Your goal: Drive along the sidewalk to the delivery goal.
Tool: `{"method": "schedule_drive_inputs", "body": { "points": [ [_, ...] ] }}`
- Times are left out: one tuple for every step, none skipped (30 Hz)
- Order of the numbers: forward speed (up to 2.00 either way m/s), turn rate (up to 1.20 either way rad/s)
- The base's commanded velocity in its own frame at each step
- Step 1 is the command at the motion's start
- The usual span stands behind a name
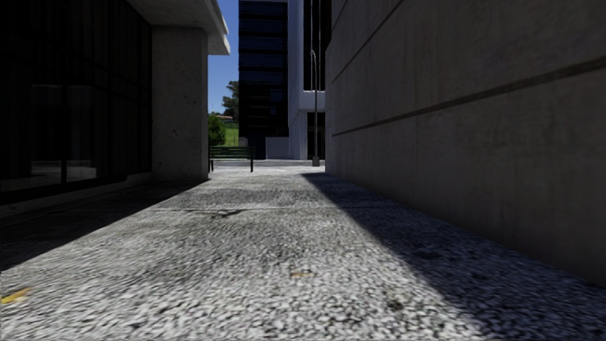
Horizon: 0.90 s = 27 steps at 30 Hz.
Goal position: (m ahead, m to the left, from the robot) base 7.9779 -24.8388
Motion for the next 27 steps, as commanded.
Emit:
{"method": "schedule_drive_inputs", "body": {
  "points": [
    [2.00, 0.00],
    [2.00, 0.00],
    [2.00, 0.00],
    [2.00, 0.00],
    [2.00, 0.00],
    [2.00, 0.00],
    [2.00, 0.00],
    [2.00, 0.00],
    [2.00, 0.00],
    [2.00, 0.00],
    [2.00, 0.00],
    [2.00, 0.00],
    [2.00, 0.00],
    [2.00, 0.00],
    [2.00, 0.00],
    [2.00, 0.00],
    [2.00, 0.00],
    [2.00, 0.00],
    [2.00, 0.00],
    [2.00, 0.00],
    [2.00, 0.00],
    [2.00, 0.00],
    [2.00, 0.00],
    [2.00, 0.00],
    [2.00, 0.00],
    [2.00, 0.00],
    [2.00, 0.00]
  ]
}}
